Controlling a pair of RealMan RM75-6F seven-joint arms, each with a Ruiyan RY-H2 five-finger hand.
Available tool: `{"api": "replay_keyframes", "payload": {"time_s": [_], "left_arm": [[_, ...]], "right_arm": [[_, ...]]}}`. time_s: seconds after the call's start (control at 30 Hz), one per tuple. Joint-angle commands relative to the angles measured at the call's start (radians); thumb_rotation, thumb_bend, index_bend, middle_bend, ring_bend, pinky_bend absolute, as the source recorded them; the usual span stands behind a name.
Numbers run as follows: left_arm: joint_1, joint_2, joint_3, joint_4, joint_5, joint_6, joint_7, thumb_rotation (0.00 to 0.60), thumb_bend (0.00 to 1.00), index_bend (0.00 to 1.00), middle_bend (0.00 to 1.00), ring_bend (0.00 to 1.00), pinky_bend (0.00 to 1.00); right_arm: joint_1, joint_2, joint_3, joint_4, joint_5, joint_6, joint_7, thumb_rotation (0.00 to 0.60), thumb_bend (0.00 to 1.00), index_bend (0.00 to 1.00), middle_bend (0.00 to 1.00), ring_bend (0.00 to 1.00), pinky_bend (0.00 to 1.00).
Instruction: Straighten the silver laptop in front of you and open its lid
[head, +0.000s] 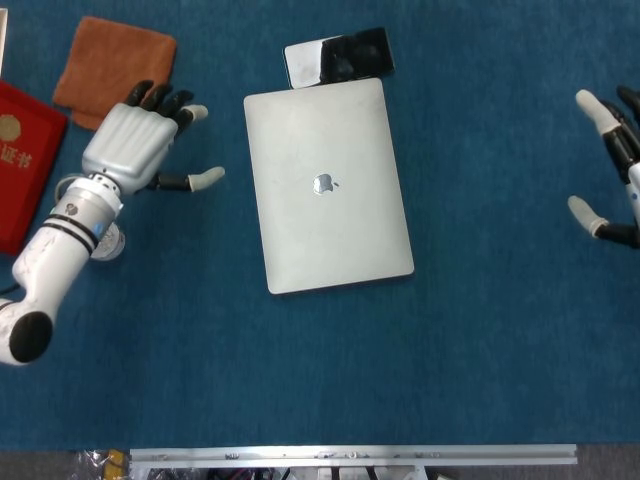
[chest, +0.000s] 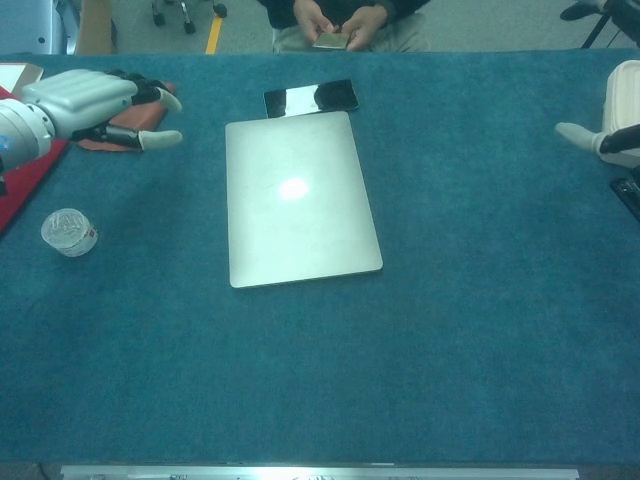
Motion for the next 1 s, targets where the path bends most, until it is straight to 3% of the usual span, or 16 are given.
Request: {"api": "replay_keyframes", "payload": {"time_s": [0.03, 0.53, 1.0], "left_arm": [[-0.023, -0.025, -0.003, 0.024, -0.038, 0.000, 0.021, 0.049, 0.14, 0.14, 0.07, 0.03, 0.00], [-0.116, -0.135, -0.001, 0.170, -0.221, -0.037, 0.085, 0.047, 0.14, 0.14, 0.04, 0.00, 0.00], [-0.143, -0.224, 0.035, 0.259, -0.242, -0.054, 0.082, 0.048, 0.14, 0.20, 0.03, 0.00, 0.00]], "right_arm": [[-0.008, 0.003, -0.004, -0.004, -0.011, 0.009, 0.006, 0.600, 0.21, 0.00, 0.18, 0.02, 0.09], [-0.040, 0.003, -0.004, -0.005, -0.038, 0.052, 0.042, 0.600, 0.21, 0.00, 0.18, 0.02, 0.09], [-0.045, -0.007, -0.001, 0.001, -0.043, 0.048, 0.056, 0.600, 0.22, 0.01, 0.18, 0.02, 0.09]]}}
